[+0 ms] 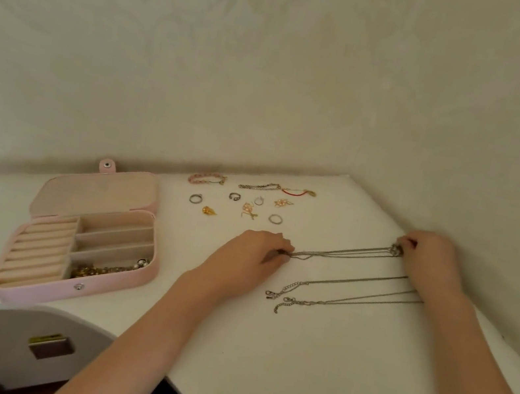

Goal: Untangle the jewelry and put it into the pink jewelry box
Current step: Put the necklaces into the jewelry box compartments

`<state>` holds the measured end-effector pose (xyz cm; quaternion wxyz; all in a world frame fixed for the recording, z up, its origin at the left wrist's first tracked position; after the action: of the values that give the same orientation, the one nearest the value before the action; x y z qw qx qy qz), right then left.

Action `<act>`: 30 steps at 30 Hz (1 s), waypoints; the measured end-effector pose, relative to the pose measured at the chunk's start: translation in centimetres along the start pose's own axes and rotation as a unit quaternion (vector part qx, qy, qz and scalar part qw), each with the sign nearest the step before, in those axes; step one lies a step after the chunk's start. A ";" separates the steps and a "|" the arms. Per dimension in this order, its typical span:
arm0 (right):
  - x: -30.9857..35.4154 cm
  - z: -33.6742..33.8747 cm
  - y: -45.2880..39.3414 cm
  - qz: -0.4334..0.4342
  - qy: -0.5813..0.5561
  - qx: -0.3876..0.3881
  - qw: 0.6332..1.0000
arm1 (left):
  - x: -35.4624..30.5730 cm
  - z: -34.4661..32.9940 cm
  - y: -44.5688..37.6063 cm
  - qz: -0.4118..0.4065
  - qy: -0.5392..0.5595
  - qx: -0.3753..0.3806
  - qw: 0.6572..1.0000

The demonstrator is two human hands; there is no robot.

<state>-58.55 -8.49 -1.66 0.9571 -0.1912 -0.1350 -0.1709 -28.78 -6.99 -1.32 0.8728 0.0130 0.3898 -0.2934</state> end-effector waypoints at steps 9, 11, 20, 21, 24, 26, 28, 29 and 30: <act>0.5 0.6 0.9 -0.027 -0.089 0.007 0.996 | 0.9 -0.5 0.1 -0.001 0.000 -0.012 1.000; 1.1 0.9 1.2 -0.021 -0.130 0.005 0.991 | 0.6 -0.3 0.4 -0.004 -0.014 -0.021 1.000; 9.5 4.8 3.9 0.078 -0.455 0.106 0.881 | -2.1 0.4 -0.6 0.027 0.190 -0.109 0.975; 10.7 5.2 4.3 0.097 -0.460 0.136 0.872 | -2.7 0.5 -0.8 0.034 0.245 -0.097 0.964; 14.2 6.7 4.6 0.152 -0.464 0.189 0.852 | -3.7 0.8 -1.3 0.044 0.371 -0.048 0.926; 16.3 7.4 4.5 0.176 -0.469 0.196 0.843 | -3.6 1.5 -0.9 0.032 0.373 -0.038 0.926; 18.2 7.9 4.3 0.192 -0.477 0.195 0.835 | -3.2 2.5 -0.1 0.026 0.387 -0.046 0.921; 19.0 8.2 4.2 0.197 -0.483 0.194 0.831 | -2.7 3.1 0.4 0.028 0.388 -0.058 0.919; 19.8 8.3 4.1 0.198 -0.489 0.192 0.827 | -2.1 3.8 1.0 0.032 0.381 -0.072 0.921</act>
<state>-40.70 -7.00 10.85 0.7964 -0.0847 -0.5750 0.1675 -26.79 -6.02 2.60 0.6660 0.0731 0.7122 -0.2093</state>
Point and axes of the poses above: each hand's wrist, its own y-axis away from the middle knuckle, its own z-axis out of the back of the hand, x = y × z, the point moved 1 cm from there along -y, towards the middle knuckle, and after that the axes turned 6 degrees about y, right-handed, at the moved point
